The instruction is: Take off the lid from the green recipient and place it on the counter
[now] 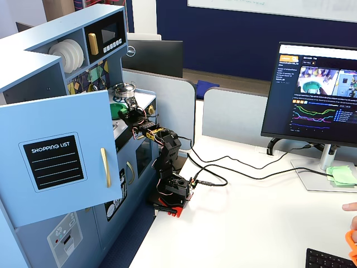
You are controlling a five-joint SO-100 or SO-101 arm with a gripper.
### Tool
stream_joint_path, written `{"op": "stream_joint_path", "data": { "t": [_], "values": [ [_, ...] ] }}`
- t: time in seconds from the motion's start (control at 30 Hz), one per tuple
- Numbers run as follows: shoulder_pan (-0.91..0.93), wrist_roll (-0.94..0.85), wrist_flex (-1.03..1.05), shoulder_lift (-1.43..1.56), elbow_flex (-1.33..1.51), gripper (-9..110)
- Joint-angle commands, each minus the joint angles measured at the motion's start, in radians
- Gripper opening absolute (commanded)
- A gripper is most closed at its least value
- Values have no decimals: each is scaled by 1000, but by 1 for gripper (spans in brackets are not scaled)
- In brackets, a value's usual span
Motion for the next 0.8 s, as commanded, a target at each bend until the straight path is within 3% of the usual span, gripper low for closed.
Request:
{"op": "stream_joint_path", "data": {
  "t": [0.0, 0.27, 0.47, 0.77],
  "values": [
    [21, -9, -60, 0, -14, 0],
    [17, 78, -97, 9, -26, 24],
    [6, 75, -67, 127, -12, 25],
    [-66, 78, 325, 652, 192, 25]
  ]
}}
